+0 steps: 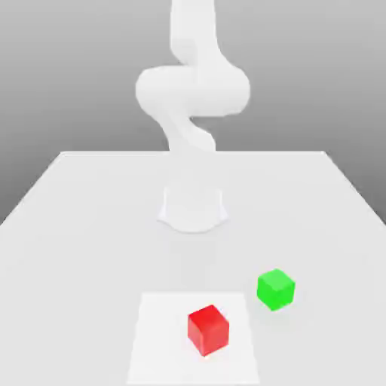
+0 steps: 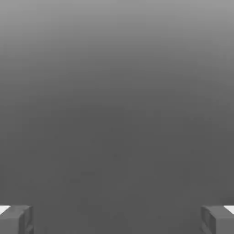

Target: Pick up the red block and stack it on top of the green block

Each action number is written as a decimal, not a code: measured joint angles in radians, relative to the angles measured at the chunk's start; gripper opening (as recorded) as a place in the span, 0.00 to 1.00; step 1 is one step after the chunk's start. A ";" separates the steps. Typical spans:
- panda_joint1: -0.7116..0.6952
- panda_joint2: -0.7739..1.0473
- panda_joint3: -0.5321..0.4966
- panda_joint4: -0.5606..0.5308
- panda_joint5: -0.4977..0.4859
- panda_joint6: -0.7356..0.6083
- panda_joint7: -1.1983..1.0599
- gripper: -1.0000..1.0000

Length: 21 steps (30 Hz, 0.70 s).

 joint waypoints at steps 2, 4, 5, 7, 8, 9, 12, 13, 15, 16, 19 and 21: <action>0.021 0.077 -0.015 -0.032 0.001 0.039 -0.044 0.50; 0.039 0.151 -0.028 -0.063 0.005 0.077 -0.087 0.50; 0.045 0.188 -0.032 -0.078 0.008 0.095 -0.110 0.50; 0.063 0.260 -0.044 -0.108 0.011 0.132 -0.153 0.50; 0.070 0.297 -0.048 -0.123 0.015 0.151 -0.175 0.50; 0.078 0.333 -0.054 -0.138 0.016 0.170 -0.196 0.50; 0.097 0.442 -0.064 -0.184 0.024 0.225 -0.263 0.50; 0.101 0.478 -0.066 -0.199 0.027 0.244 -0.285 0.50; 0.108 0.551 -0.066 -0.229 0.031 0.281 -0.328 0.50; 0.111 0.587 -0.066 -0.244 0.032 0.299 -0.349 0.50; 0.116 0.695 -0.062 -0.289 0.028 0.355 -0.407 0.50; 0.116 0.767 -0.060 -0.317 0.021 0.394 -0.439 0.50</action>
